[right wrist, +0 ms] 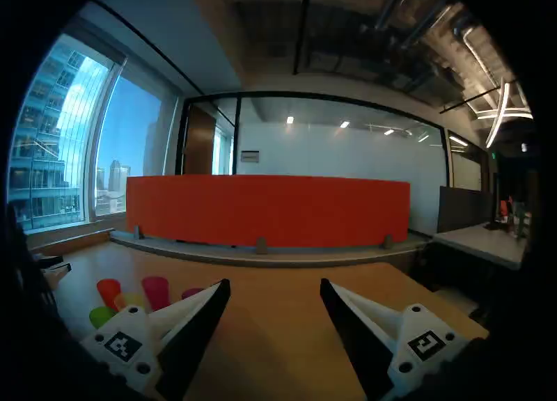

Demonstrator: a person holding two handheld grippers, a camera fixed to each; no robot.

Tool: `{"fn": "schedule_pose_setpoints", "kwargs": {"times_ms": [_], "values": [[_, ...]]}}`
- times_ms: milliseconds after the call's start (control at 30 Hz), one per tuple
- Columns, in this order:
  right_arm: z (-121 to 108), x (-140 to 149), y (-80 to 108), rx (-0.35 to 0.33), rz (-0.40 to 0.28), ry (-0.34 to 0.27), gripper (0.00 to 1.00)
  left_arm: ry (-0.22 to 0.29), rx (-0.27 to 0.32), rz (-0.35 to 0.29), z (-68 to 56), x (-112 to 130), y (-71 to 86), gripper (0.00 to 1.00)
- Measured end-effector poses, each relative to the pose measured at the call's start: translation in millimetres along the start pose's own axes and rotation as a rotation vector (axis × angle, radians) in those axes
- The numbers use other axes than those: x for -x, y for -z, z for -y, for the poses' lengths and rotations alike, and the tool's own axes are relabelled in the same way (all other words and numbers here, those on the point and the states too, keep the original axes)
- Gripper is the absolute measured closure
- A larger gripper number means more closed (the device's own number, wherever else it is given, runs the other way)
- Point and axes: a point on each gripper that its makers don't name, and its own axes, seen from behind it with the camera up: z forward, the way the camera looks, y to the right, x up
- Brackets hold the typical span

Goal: Pour water

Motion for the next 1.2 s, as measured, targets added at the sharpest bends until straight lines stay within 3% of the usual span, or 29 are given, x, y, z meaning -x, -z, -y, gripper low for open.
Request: {"fn": "schedule_pose_setpoints", "kwargs": {"times_ms": [500, 900, 1200], "values": [[-2.1, -0.4, 3.8, -0.013, -0.017, 0.018, 0.00, -0.002, 0.000, 0.001, 0.2, -0.1, 0.2, 0.18], [-5.9, 8.8, -6.9, -0.013, -0.042, 0.072, 0.00, -0.002, 0.000, 0.001, 0.2, 0.3, 0.6, 0.18], [-12.1, 22.5, -17.8, 0.010, -0.053, 0.049, 0.00, -0.001, 0.000, 0.001, 0.3, 0.4, 0.7, 0.18]]}}
